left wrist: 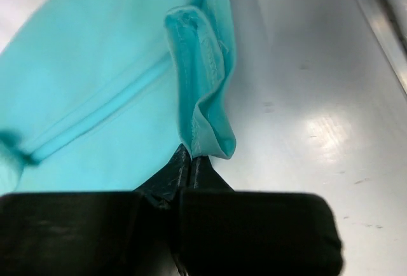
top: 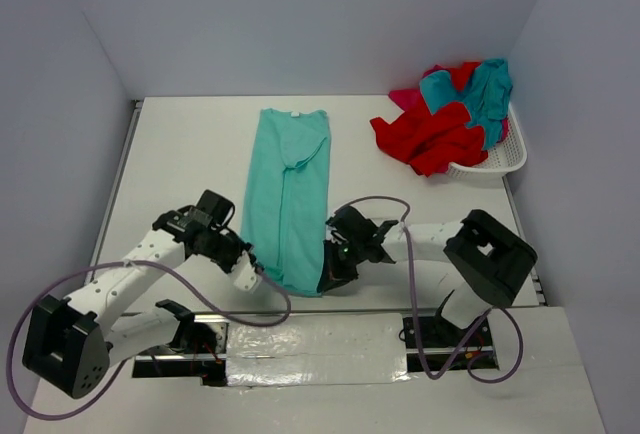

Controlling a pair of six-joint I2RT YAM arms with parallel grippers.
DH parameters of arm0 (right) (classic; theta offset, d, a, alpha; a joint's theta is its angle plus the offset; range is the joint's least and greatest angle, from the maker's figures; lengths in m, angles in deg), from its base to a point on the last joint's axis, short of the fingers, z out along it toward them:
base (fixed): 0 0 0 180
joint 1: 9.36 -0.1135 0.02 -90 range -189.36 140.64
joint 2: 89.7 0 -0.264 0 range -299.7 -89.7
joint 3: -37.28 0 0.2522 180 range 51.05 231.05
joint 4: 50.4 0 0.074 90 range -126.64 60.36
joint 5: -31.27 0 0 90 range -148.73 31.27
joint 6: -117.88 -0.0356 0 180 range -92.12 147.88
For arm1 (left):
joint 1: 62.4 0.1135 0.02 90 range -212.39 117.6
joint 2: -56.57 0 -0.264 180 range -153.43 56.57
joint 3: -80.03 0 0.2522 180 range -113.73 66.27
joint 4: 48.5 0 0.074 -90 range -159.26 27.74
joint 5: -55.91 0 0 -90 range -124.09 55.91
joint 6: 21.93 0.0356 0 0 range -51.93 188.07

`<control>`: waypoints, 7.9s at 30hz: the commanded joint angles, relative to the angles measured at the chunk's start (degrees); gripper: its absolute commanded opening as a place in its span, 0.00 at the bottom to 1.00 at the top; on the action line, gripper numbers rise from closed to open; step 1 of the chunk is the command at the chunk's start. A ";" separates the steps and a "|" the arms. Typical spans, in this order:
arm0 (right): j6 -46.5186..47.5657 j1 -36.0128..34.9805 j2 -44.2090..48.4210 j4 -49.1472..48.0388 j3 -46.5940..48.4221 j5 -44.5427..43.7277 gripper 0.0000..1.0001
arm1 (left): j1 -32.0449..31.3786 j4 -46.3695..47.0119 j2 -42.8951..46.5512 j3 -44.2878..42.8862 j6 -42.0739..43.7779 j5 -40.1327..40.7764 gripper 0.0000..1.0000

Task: Fold and stack the t-shirts
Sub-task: Grab the bottom of the folded rectangular tshirt with both arms, then fold the folded rectangular tshirt in 1/3 of the way, then grab one side of the 2/3 rectangular tshirt with both arms, then fold the long partially folded tshirt into a neat square

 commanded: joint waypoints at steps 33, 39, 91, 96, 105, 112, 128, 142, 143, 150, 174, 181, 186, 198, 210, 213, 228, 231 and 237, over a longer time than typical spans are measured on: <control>19.95 27.42 -31.04 30.63 64.24 -0.63 0.00 | 14.69 18.02 -45.38 -47.67 -55.93 -1.27 0.00; 18.98 28.82 -36.84 30.45 68.91 1.04 0.00 | 14.95 21.71 -49.43 -49.17 -59.11 2.86 0.00; 18.28 29.17 -54.34 25.43 88.59 -0.36 0.00 | 9.50 2.29 -48.30 -42.31 -42.85 1.64 0.38; 16.78 32.68 -49.80 24.04 88.96 -2.29 0.00 | 9.50 -6.66 -43.92 -45.66 -30.52 -0.46 0.56; 22.84 34.80 -29.23 27.20 67.02 -8.72 0.61 | 5.82 3.84 -35.82 -27.12 -22.19 5.58 0.74; 21.88 30.15 -17.61 20.96 37.99 -4.59 0.67 | 4.50 17.13 -37.22 -23.77 -28.52 13.67 0.71; 12.22 26.62 -23.15 12.96 30.95 -4.93 0.66 | 3.35 23.37 -37.75 -17.53 -32.12 15.78 0.61; 8.70 25.31 -25.34 8.13 30.77 0.77 0.23 | 3.18 25.84 -39.77 -19.20 -36.87 17.02 0.00; 8.43 25.31 -25.34 7.86 30.51 1.04 0.18 | 3.18 25.84 -39.77 -19.46 -37.13 16.93 0.00; 11.23 25.48 -20.53 9.70 28.48 1.92 0.00 | 3.35 19.44 -36.80 -21.14 -38.90 16.05 0.00; 14.40 11.59 30.30 38.88 12.21 4.39 0.00 | -4.82 -16.87 0.06 -25.60 -56.73 3.84 0.00; 22.22 22.74 19.60 42.22 21.70 4.91 0.00 | 0.00 -11.96 -15.13 -38.27 -61.31 0.06 0.00; 26.00 28.11 11.15 40.30 25.75 6.48 0.00 | 6.33 -8.71 -22.71 -40.46 -61.65 -0.12 0.00; 27.33 34.53 -11.08 35.37 39.19 4.91 0.00 | 8.80 3.07 -40.02 -45.48 -67.11 3.39 0.00; 25.92 39.18 -25.16 32.12 49.38 3.68 0.56 | 10.29 9.67 -50.40 -49.86 -71.31 9.63 0.68; 26.27 39.90 -24.56 33.61 54.91 -1.05 0.57 | 12.66 10.64 -50.93 -53.55 -74.56 12.09 0.76; 22.32 27.33 -9.60 19.65 33.75 0.68 0.00 | 6.52 12.92 -41.16 -44.78 -81.08 3.49 0.13; 21.53 26.98 -15.57 18.23 36.56 1.13 0.00 | 6.25 13.01 -45.28 -45.39 -81.26 3.04 0.12; 20.65 29.17 -24.37 16.31 44.30 0.86 0.00 | 7.04 12.65 -52.95 -49.34 -80.29 8.14 0.11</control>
